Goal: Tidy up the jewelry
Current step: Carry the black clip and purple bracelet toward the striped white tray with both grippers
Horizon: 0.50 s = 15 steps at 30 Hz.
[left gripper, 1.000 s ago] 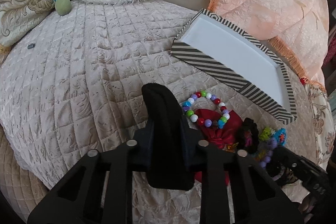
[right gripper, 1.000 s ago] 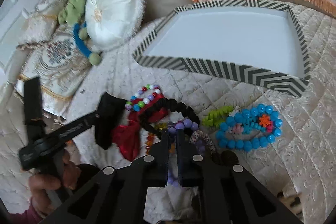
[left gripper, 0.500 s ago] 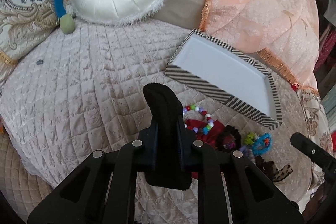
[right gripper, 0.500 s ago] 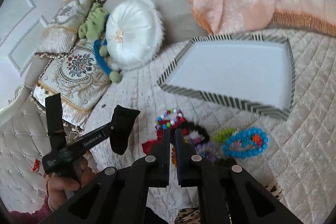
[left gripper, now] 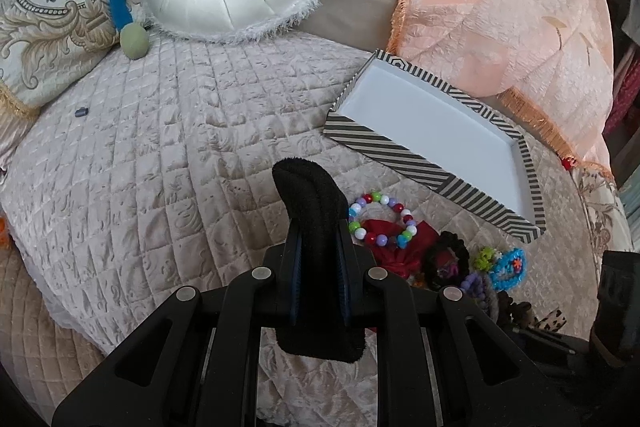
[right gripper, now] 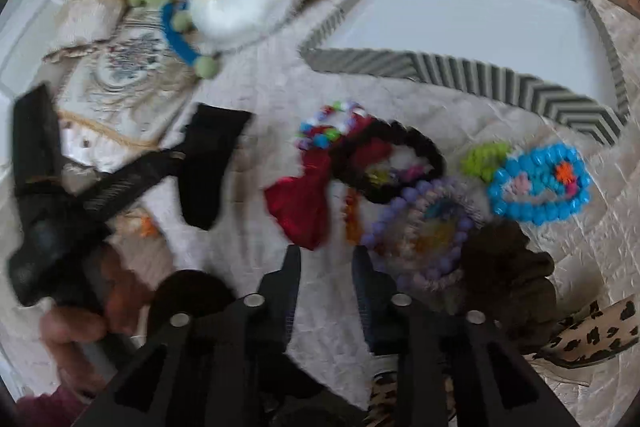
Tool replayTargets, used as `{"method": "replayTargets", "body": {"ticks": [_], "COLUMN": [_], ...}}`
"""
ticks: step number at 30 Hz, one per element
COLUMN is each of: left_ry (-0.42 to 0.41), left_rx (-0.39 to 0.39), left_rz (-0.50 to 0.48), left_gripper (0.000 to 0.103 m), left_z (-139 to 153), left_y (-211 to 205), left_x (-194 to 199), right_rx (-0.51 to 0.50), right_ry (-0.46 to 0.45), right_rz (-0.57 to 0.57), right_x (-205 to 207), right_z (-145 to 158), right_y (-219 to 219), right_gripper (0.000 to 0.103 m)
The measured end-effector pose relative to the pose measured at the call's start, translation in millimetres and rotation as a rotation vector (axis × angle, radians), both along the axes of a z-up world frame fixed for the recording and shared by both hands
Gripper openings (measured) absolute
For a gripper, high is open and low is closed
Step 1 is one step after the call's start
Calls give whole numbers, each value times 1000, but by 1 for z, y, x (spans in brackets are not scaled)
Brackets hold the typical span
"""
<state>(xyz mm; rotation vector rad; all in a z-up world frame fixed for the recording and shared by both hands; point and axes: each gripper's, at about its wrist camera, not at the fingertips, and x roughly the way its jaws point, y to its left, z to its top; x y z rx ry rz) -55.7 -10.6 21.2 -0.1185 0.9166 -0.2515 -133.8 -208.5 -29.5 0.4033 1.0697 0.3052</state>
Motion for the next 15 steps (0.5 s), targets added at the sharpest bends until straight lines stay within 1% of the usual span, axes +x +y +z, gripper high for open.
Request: {"method": "replayTargets", "body": {"ticks": [2,4,7,9,10,11,12,14,15], "left_ry": [-4,-2,2,2,0,-8,-16,-30,-31], "left_rx": [5,6,11,16,18,20,24,30,23], "left_rz": [3,2,-3,-10,-13,-15,-13,-5,-3], "left_gripper": [14,14,14,14,14,14,14,14,14], "left_z": [-1,-2,-4,-4,-3,-1,1,4,5], "left_y": [1,1,-2,-4,-4,-4,-4,-3,-2], "left_x": [0,1,0,-1,-2,-4,-4,-5,-5], "right_rx": [-21,-5,-13,-15,-23,-32,-17,52,66], "right_ry": [-1,4,-2,-4,-3,-10,-18,-58,-87], "right_rz": [-54,-74,-73,-51,-42,-42,-45,-58,-60], "right_x": [3,7,16,21,22,22,19,8,3], "right_z": [-4,-6,-9,-13,-16,-18,-16,-3,5], "right_y": [-9,-14,-12,-7,-5,-4,-6,-17,-21], "right_gripper": [26,26,26,25,22,14,10,9,9]}}
